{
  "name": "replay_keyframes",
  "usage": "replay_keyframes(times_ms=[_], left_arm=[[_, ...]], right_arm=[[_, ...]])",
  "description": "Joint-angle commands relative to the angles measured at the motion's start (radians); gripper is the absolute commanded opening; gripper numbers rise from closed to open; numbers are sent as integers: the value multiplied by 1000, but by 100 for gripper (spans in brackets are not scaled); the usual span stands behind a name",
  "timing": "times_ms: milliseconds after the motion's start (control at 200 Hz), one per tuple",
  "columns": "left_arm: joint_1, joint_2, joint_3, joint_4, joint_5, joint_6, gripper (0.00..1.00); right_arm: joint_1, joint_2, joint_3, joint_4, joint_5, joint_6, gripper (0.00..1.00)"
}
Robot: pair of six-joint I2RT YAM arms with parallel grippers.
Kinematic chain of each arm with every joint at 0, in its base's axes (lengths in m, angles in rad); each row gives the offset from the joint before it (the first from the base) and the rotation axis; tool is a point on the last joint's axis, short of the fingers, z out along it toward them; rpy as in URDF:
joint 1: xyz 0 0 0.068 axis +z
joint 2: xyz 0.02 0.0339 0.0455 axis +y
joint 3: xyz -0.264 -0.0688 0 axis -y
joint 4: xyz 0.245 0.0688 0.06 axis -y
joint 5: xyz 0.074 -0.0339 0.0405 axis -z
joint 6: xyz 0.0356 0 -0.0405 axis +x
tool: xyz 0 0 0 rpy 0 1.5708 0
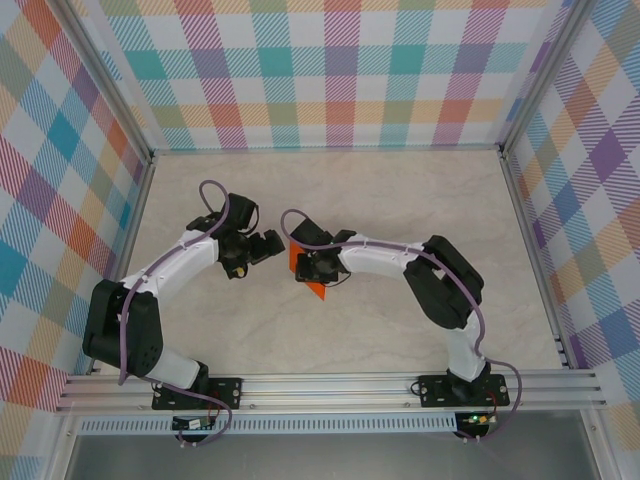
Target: Fold a paper plane with a square sheet of paper (pick it up from the middle)
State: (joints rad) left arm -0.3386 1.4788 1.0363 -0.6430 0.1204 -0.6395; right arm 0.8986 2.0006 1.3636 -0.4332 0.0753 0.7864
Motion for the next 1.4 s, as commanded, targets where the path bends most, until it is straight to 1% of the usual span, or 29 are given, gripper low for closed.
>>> replay_keyframes(times_ms=[0, 100, 185, 365, 470, 555, 610, 670, 770, 870, 1270, 1395], left_arm=[[13, 6, -5, 14, 25, -5, 100], [13, 4, -4, 14, 32, -2, 100], [12, 2, -5, 16, 42, 7, 100], [12, 3, -10, 27, 85, 15, 100], [12, 6, -18, 47, 122, 5, 100], [12, 6, -32, 71, 151, -12, 100], [11, 6, -45, 86, 171, -27, 100], [10, 5, -65, 110, 196, -50, 100], [6, 2, -105, 157, 237, -87, 100], [-3, 5, -127, 186, 262, -108, 100], [-51, -2, -183, 261, 305, -147, 97], [-69, -2, -200, 299, 333, -162, 94]], right_arm=[[-3, 25, 13, -75, 32, -98, 33], [-4, 22, -20, -81, 14, -189, 32], [-10, -5, -82, -72, -11, -287, 31], [-27, -126, -255, -26, -119, -539, 31], [-29, -193, -281, -32, -169, -610, 31], [-33, -256, -282, 3, -197, -574, 32], [-37, -293, -286, 45, -221, -504, 33], [-40, -324, -301, 99, -210, -397, 34], [-41, -344, -340, 192, -218, -252, 35], [-43, -336, -362, 234, -197, -173, 34], [-95, -264, -389, 239, -184, -126, 32], [-113, -234, -400, 255, -200, -113, 32]])
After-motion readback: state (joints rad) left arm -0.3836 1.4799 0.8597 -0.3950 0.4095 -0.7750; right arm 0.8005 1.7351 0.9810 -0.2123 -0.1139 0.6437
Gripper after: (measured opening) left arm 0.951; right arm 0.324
